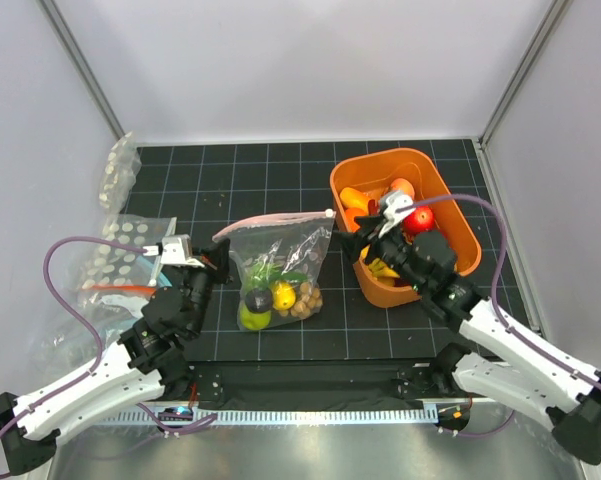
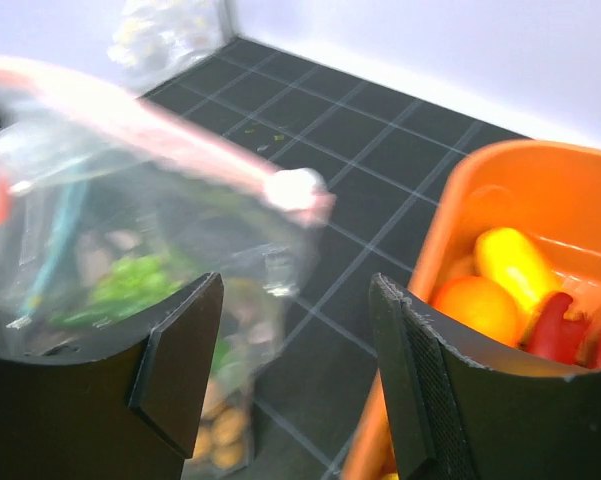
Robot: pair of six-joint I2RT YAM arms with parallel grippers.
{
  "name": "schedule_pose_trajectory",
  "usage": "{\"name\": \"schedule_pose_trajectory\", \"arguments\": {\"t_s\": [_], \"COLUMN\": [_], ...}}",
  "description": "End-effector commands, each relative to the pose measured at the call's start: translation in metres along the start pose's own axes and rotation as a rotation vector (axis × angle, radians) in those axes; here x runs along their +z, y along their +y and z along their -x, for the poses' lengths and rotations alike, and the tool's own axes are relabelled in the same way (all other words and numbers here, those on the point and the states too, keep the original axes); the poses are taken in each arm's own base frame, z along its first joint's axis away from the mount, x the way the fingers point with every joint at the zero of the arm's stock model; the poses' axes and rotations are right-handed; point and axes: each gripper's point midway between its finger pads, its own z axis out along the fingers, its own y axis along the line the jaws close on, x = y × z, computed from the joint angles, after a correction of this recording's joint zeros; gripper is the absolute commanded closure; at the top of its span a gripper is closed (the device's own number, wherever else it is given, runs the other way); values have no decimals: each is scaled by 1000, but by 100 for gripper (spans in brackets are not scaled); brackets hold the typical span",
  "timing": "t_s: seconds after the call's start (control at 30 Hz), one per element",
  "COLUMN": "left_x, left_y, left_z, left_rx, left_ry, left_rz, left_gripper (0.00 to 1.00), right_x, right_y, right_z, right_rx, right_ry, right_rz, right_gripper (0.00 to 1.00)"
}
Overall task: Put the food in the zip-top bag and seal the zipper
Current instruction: Zip the zipper food storage bag at the center of the board.
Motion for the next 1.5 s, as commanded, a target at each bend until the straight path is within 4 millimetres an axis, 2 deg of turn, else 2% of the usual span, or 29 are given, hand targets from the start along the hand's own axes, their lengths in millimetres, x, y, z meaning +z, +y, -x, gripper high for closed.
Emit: {"name": "schedule_pose_trajectory", "arguments": {"t_s": [0.0, 0.03, 0.07, 0.1, 0.23, 0.33, 0.43, 0.47, 0.53, 0.73, 0.9, 0.93, 1.0, 1.13, 1.17, 1.23, 1.27, 1.3, 1.33, 1.37, 1.4, 1.43, 1.47], "left_x": [1, 1, 1, 1, 1, 1, 1, 1, 1, 1, 2, 2, 2, 2, 1, 5, 7, 11, 17, 21, 26, 37, 42], "left_y": [-5, -5, -5, -6, -6, -6, -7, -7, -8, -8, -8, -8, -6, 1, 3, 8, 6, 3, 0, -1, -10, -15, -19], "left_z": [20, 19, 20, 20, 20, 19, 19, 19, 20, 20, 17, 18, 17, 25, 32, 35, 45, 48, 42, 38, 57, 44, 45], "left_rx": [-43, -42, -42, -43, -40, -39, -39, -41, -42, -42, -34, -35, -36, -19, -12, 31, 51, 74, 123, 189, 189, 260, 312], "left_ry": [-62, -62, -62, -62, -63, -60, -59, -59, -60, -57, -47, -48, -46, -26, -14, 2, -1, 3, 33, 64, 49, 92, 115], "left_rz": [-17, -18, -20, -20, -20, -24, -29, -29, -30, -30, -25, -26, -14, 46, 74, 133, 144, 152, 164, 175, 179, 194, 197], "left_gripper": [100, 100, 100, 100, 100, 100, 100, 100, 100, 100, 100, 100, 100, 98, 88, 77, 63, 53, 43, 26, 20, 16, 10], "right_x": [9, 10, 14, 15, 18, 21, 26, 28, 30, 38, 42, 42, 43, 42, 42, 40, 39, 39, 38, 39, 39, 38, 38], "right_y": [7, -10, -6, -4, 14, 18, 16, 15, 13, 9, 11, 12, 12, 13, 15, 16, 17, 18, 18, 15, 15, 14, 13], "right_z": [24, 26, 18, 27, 19, 17, 16, 19, 21, 19, 15, 15, 15, 12, 11, 12, 12, 13, 13, 12, 12, 11, 11], "right_rx": [142, 162, 220, 215, 211, 212, 212, 213, 210, 222, 243, 247, 250, 253, 256, 261, 262, 263, 265, 274, 278, 281, 289], "right_ry": [-75, -88, -65, -103, -79, -76, -68, -73, -78, -70, -53, -53, -51, -42, -33, -30, -24, -23, -20, -7, 1, 8, 22], "right_rz": [191, 186, 236, 276, 416, 446, 446, 440, 429, 411, 424, 428, 420, 398, 400, 391, 391, 390, 386, 366, 359, 353, 340], "right_gripper": [34, 34, 35, 34, 34, 34, 42, 49, 57, 64, 83, 90, 98, 99, 99, 99, 99, 99, 99, 99, 99, 99, 99]}}
